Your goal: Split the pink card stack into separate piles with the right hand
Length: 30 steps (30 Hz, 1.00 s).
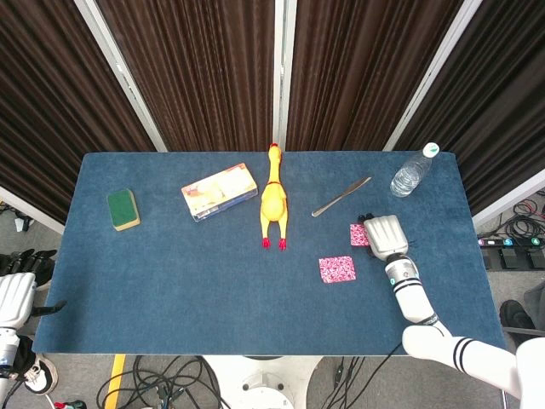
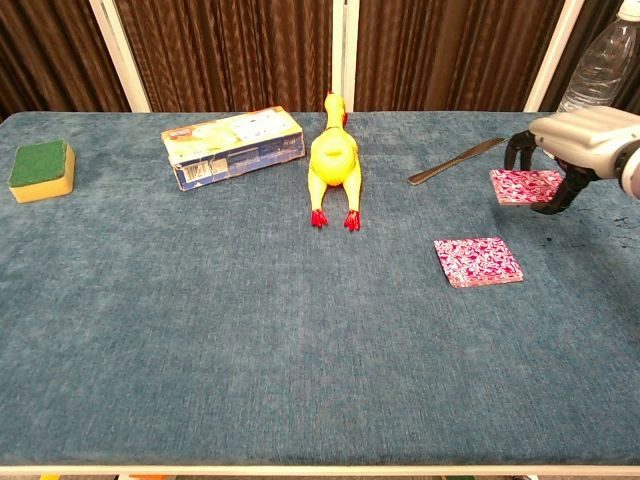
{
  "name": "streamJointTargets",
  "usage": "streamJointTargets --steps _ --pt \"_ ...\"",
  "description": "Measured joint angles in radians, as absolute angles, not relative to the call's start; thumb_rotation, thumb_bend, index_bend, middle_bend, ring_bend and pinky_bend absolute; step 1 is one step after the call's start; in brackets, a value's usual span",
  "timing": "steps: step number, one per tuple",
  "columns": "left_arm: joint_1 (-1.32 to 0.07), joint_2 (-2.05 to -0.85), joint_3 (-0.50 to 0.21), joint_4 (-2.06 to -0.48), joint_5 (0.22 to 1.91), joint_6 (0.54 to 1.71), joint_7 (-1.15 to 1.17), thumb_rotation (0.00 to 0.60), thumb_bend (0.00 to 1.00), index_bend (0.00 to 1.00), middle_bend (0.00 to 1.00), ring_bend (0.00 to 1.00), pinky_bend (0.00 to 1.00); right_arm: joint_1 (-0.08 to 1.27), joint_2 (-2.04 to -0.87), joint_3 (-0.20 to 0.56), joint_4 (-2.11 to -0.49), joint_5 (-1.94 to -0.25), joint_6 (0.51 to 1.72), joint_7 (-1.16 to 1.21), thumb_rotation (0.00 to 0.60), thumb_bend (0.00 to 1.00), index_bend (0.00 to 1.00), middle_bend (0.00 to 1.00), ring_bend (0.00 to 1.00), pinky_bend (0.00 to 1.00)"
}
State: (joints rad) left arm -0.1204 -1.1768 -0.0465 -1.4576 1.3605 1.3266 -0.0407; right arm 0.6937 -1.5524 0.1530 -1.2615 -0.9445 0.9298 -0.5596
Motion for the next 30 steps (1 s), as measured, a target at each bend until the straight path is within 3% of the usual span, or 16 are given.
streamJointTargets --steps 19,25,28,30 --pt "-0.126 -1.186 -0.043 -1.465 1.365 1.322 -0.012 0.600 0.03 0.15 0.15 0.08 0.20 0.608 -1.514 0.028 -1.168 -1.181 0.891 -0.335 0.600 0.22 0.42 0.40 0.80 0.98" --pt "-0.126 -1.185 -0.045 -1.467 1.365 1.325 -0.010 0.600 0.03 0.15 0.15 0.08 0.20 0.600 -1.517 0.022 -1.160 -1.204 0.888 -0.321 0.600 0.22 0.42 0.40 0.80 0.98" --pt "-0.126 -1.185 -0.045 -1.467 1.363 1.323 -0.011 0.600 0.03 0.15 0.15 0.08 0.20 0.601 -1.524 0.023 -1.147 -1.203 0.876 -0.325 0.600 0.21 0.41 0.37 0.80 0.98" --pt "-0.126 -1.184 -0.045 -1.466 1.362 1.322 -0.012 0.600 0.03 0.15 0.15 0.08 0.20 0.601 -1.527 0.024 -1.140 -1.200 0.869 -0.331 0.600 0.18 0.35 0.32 0.80 0.98"
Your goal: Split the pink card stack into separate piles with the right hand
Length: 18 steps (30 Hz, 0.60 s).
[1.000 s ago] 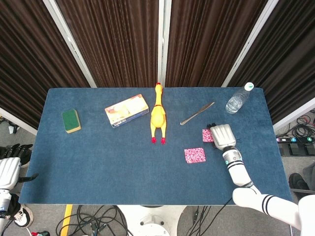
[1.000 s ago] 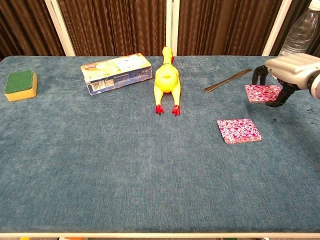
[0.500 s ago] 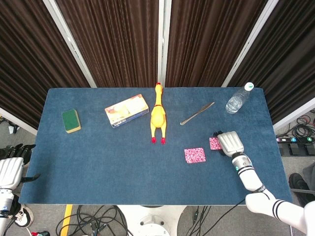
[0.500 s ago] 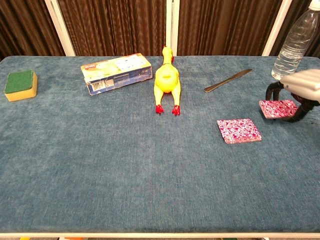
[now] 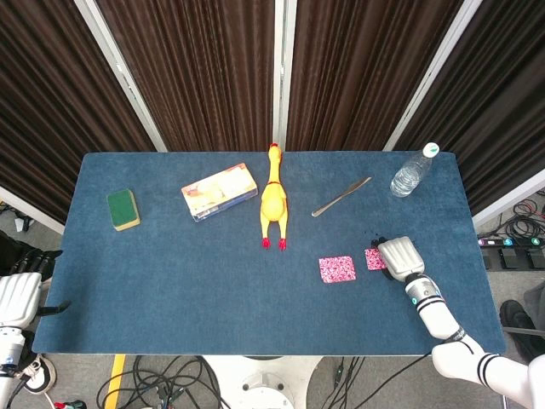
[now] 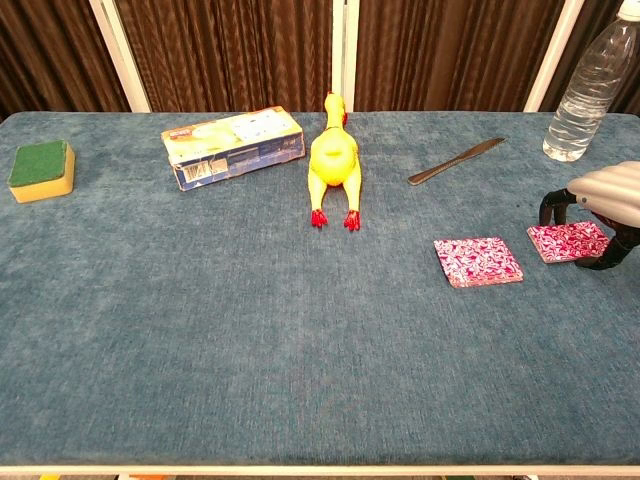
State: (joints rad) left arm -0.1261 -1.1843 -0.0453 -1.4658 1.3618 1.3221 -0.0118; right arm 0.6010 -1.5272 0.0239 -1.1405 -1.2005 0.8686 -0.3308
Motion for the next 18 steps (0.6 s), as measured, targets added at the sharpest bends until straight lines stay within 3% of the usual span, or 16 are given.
streamJointTargets --steps 8,18 --pt "-0.125 -1.185 -0.045 -1.464 1.362 1.323 -0.016 0.600 0.03 0.15 0.15 0.08 0.20 0.601 -1.512 0.033 -1.161 -1.207 0.855 -0.315 0.600 0.09 0.17 0.20 0.80 0.98" --pt "-0.122 -1.179 -0.047 -1.473 1.367 1.334 -0.017 0.600 0.03 0.15 0.15 0.08 0.20 0.605 -1.466 0.047 -1.275 -1.225 0.871 -0.317 0.600 0.08 0.15 0.21 0.80 0.97"
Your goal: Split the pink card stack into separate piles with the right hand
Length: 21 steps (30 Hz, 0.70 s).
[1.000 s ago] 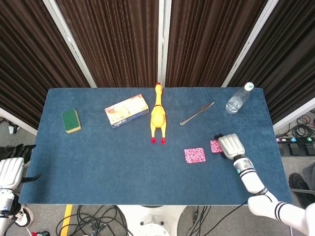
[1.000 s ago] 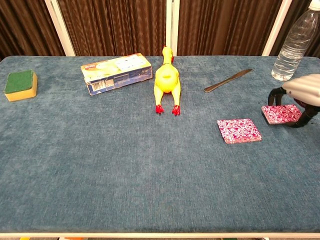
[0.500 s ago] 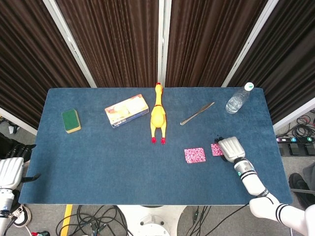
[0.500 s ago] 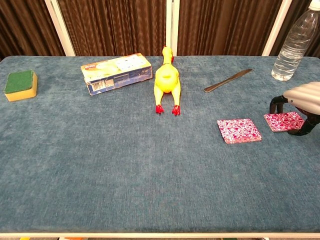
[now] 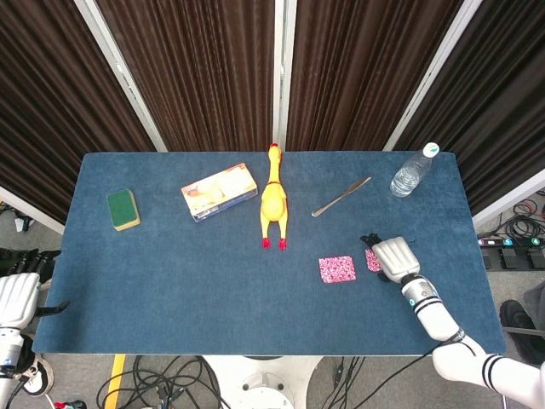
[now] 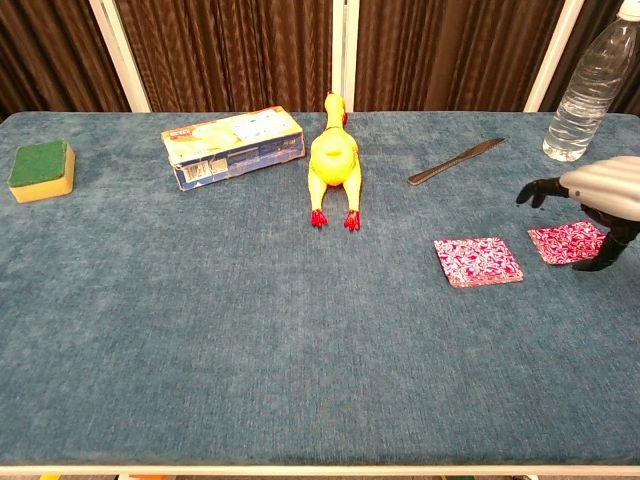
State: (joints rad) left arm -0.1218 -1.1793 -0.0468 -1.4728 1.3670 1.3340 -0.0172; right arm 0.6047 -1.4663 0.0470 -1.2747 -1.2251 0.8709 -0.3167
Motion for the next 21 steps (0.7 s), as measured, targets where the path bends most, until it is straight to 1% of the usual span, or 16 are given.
streamJointTargets --steps 6,13,21 --pt "-0.123 -1.171 -0.047 -1.482 1.366 1.331 -0.013 0.600 0.03 0.15 0.15 0.08 0.20 0.627 -1.475 0.067 -1.350 -1.220 0.886 -0.389 0.600 0.07 0.17 0.24 0.80 0.97" --pt "-0.123 -1.161 -0.048 -1.484 1.353 1.320 -0.022 0.600 0.03 0.15 0.15 0.08 0.20 0.668 -1.518 0.081 -1.402 -1.142 0.859 -0.515 0.600 0.06 0.20 0.26 0.80 0.97" --pt "-0.123 -1.142 -0.054 -1.499 1.356 1.321 -0.058 0.600 0.03 0.15 0.15 0.08 0.18 0.709 -1.538 0.081 -1.469 -1.045 0.846 -0.633 0.600 0.06 0.22 0.28 0.80 0.97"
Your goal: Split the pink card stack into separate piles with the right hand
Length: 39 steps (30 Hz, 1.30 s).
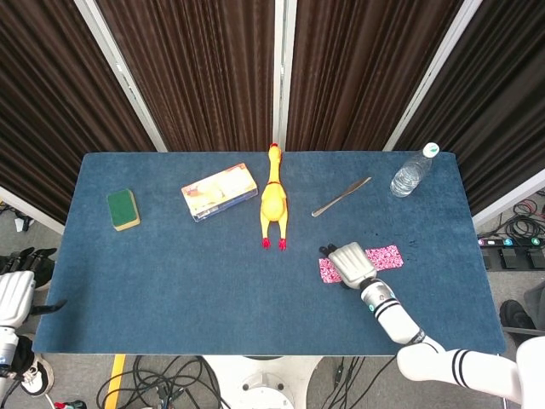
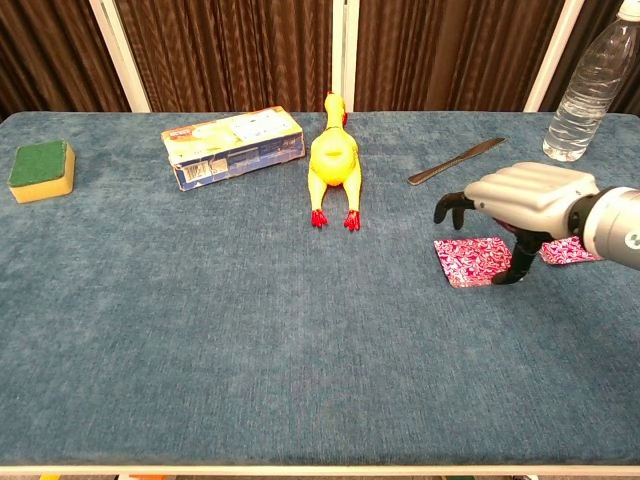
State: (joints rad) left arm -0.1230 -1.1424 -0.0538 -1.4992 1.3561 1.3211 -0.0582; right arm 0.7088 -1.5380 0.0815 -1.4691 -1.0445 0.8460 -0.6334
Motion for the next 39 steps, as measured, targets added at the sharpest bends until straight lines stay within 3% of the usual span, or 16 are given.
streamJointTargets --steps 39 --pt "-0.120 -1.151 -0.051 -1.472 1.350 1.308 -0.092 0.600 0.03 0.15 0.15 0.08 0.18 0.744 -1.580 0.039 -1.442 -0.949 0.912 -0.694 0.600 0.08 0.33 0.35 0.80 0.97"
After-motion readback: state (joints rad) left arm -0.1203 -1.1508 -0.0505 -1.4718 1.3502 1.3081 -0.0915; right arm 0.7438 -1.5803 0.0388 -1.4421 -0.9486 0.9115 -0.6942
